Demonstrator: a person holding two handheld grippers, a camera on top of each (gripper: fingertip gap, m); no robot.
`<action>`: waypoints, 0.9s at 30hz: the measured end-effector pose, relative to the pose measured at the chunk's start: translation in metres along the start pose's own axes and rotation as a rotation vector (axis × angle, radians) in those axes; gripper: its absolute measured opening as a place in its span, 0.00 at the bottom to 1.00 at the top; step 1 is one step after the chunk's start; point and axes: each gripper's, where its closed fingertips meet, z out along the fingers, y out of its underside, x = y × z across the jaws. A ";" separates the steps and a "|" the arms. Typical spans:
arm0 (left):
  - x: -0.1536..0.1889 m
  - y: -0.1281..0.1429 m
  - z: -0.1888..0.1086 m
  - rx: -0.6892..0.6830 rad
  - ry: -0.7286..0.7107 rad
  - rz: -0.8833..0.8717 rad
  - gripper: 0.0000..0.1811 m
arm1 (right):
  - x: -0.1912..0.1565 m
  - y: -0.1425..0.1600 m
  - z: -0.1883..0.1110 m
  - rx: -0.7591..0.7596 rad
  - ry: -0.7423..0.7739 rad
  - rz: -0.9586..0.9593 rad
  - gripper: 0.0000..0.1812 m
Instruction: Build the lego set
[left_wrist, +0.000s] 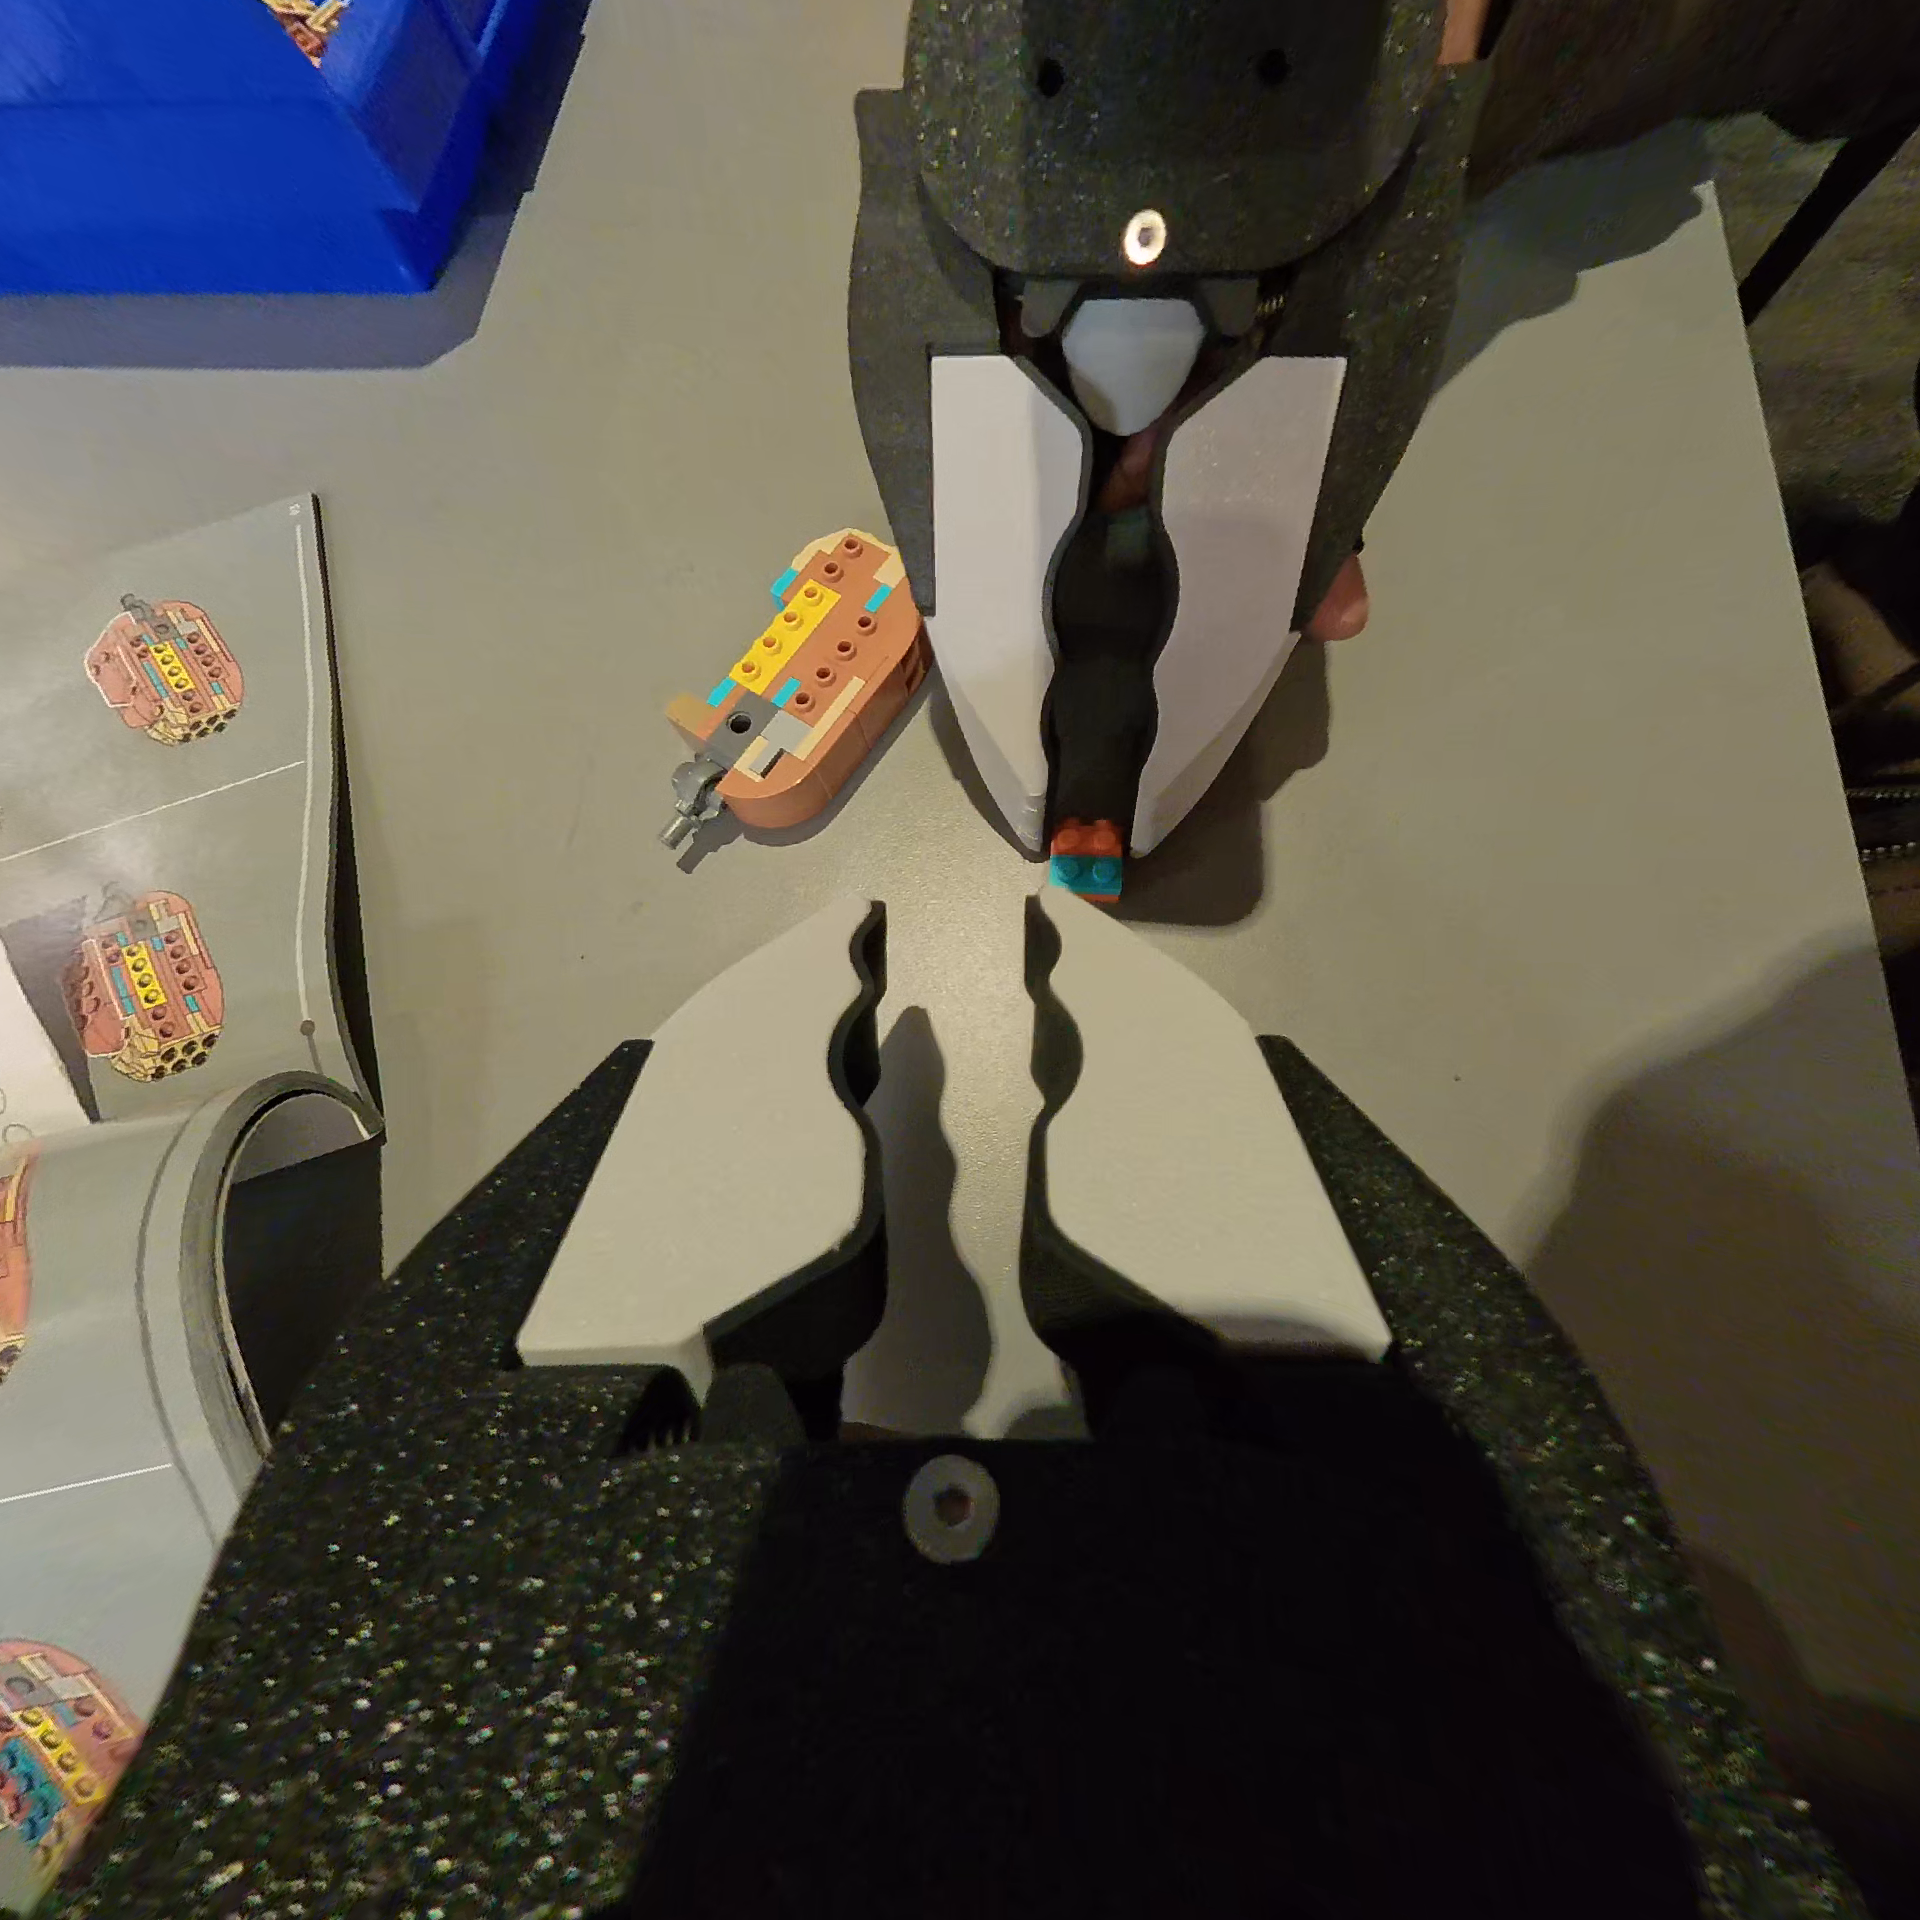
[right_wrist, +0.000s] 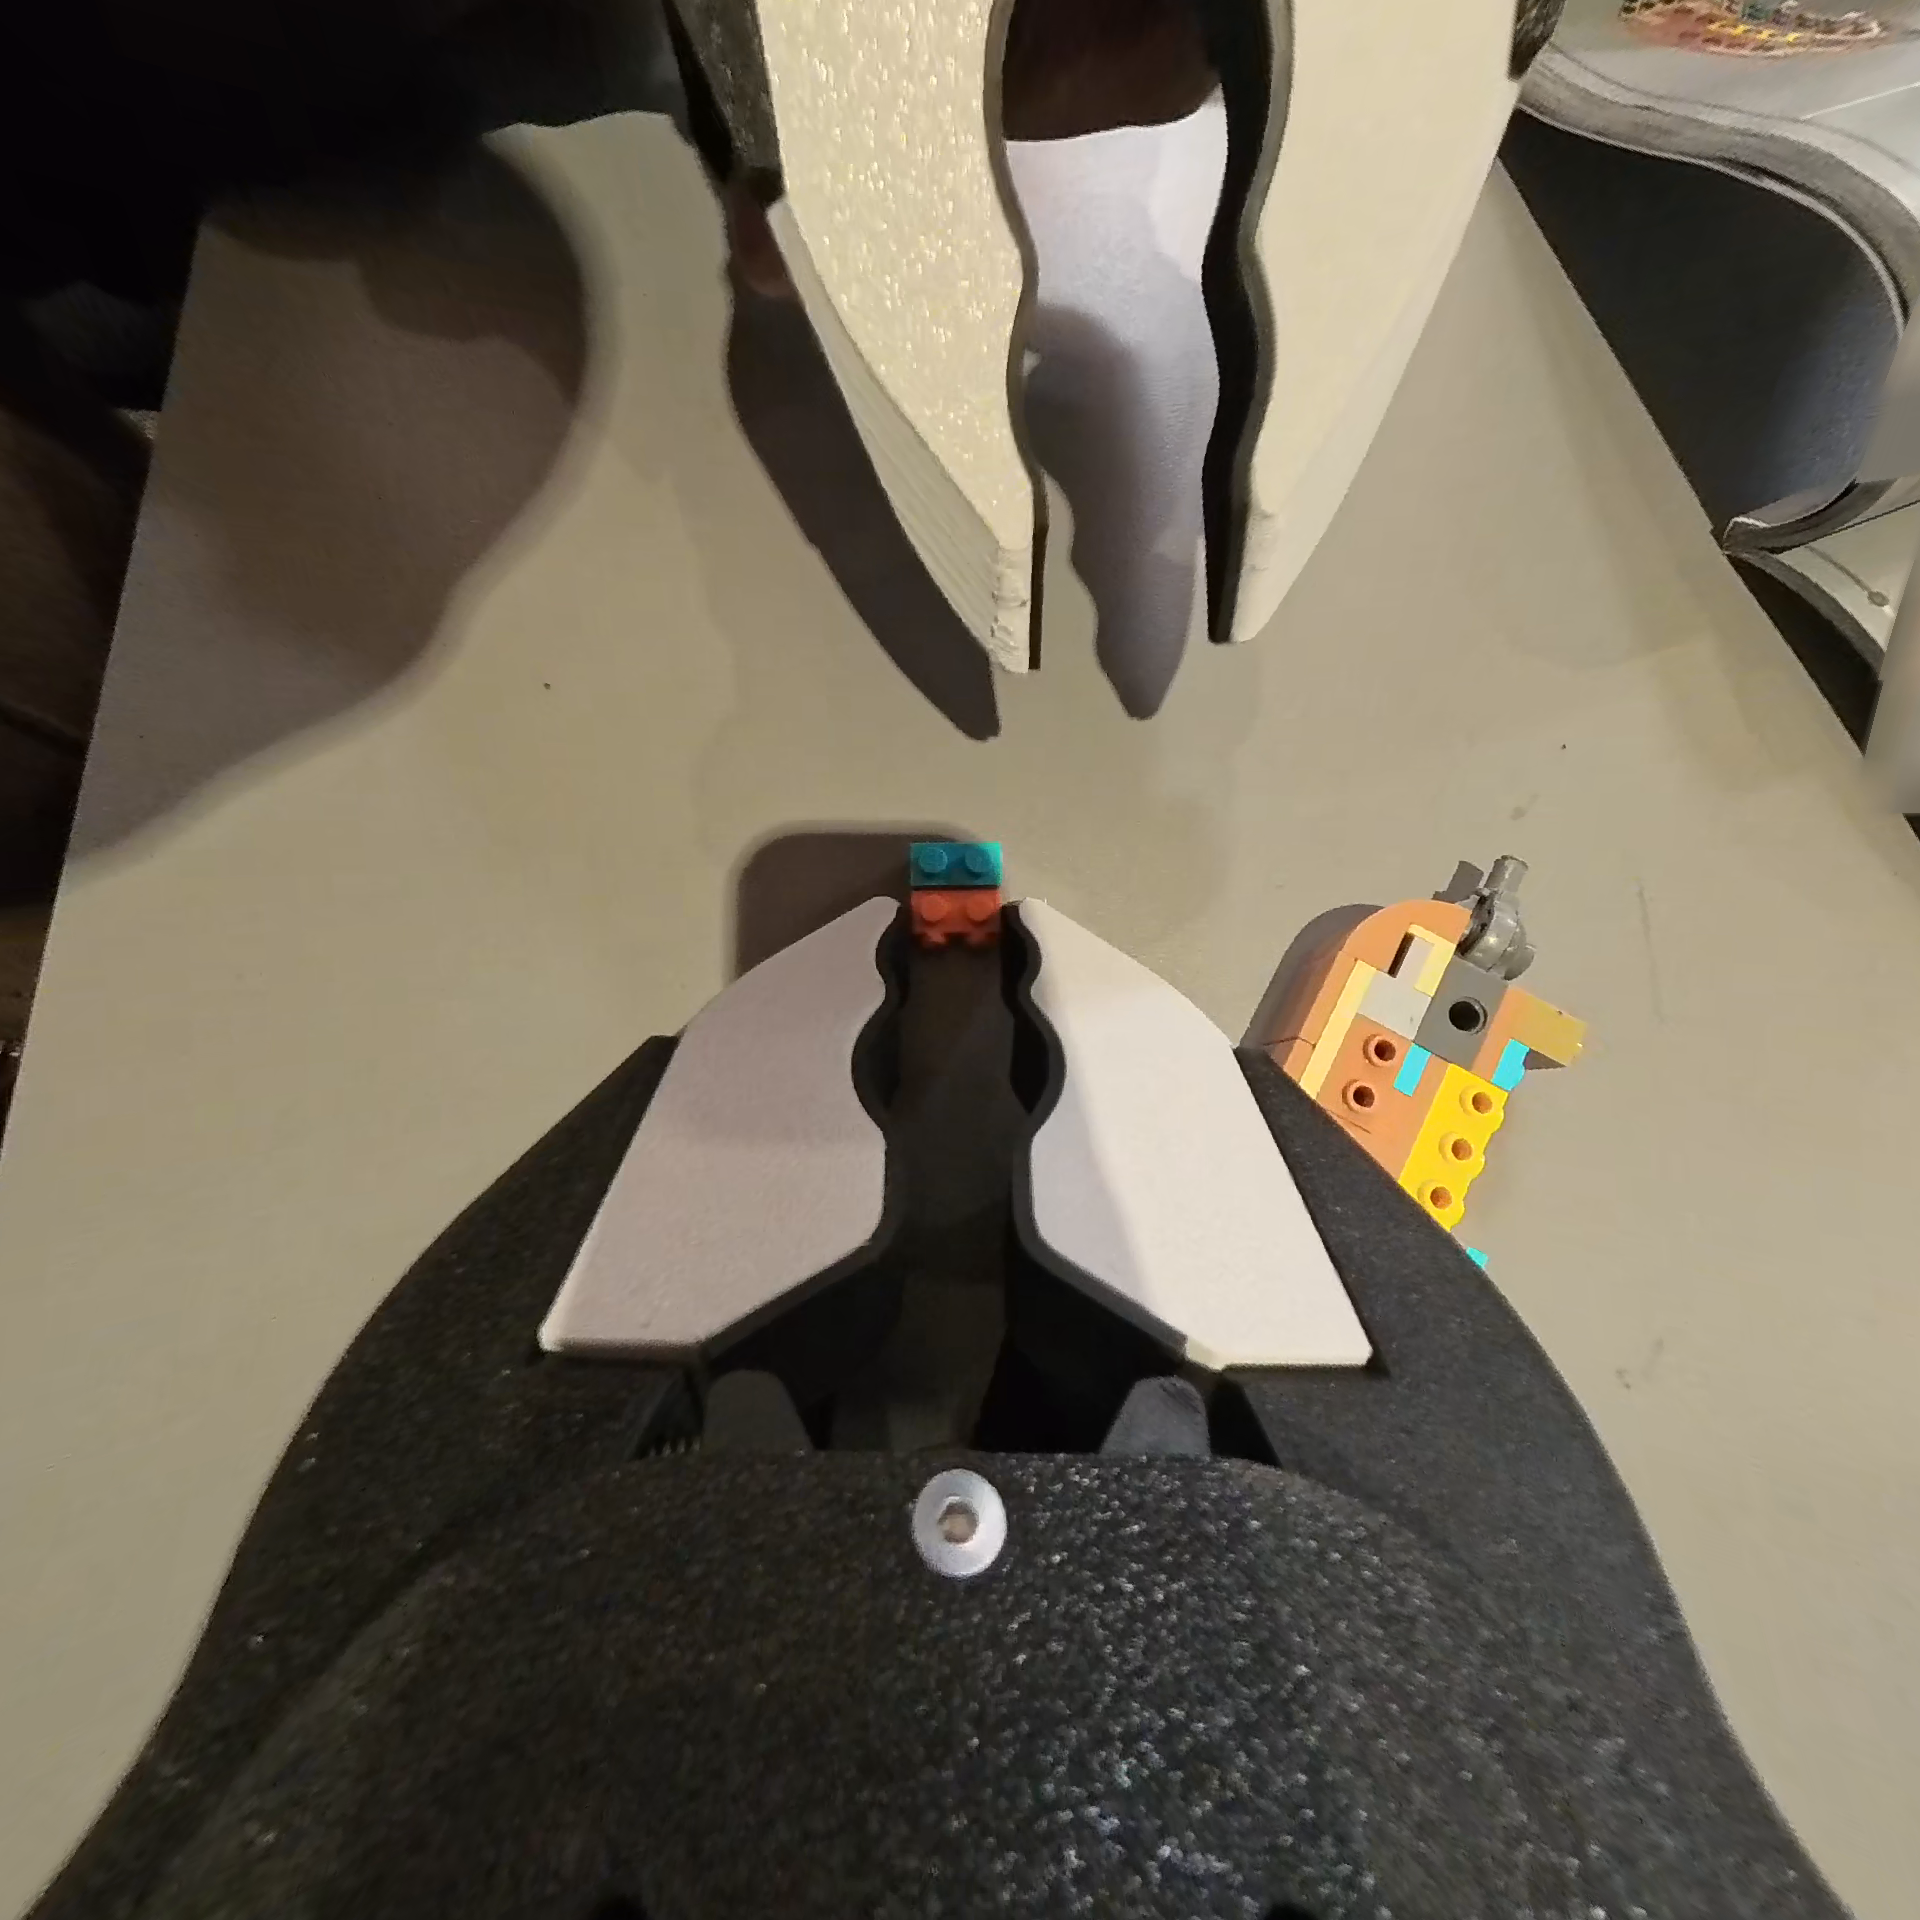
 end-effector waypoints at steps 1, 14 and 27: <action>0.000 -0.001 -0.001 0.008 0.004 -0.011 0.14 | 0.000 0.000 0.000 0.003 0.002 -0.002 0.09; -0.030 -0.027 -0.016 0.304 0.109 -0.603 0.14 | 0.003 -0.009 -0.011 0.088 0.019 0.015 0.09; -0.013 -0.037 0.010 0.455 0.345 -1.093 0.14 | 0.013 -0.013 -0.041 0.089 0.107 -0.016 0.09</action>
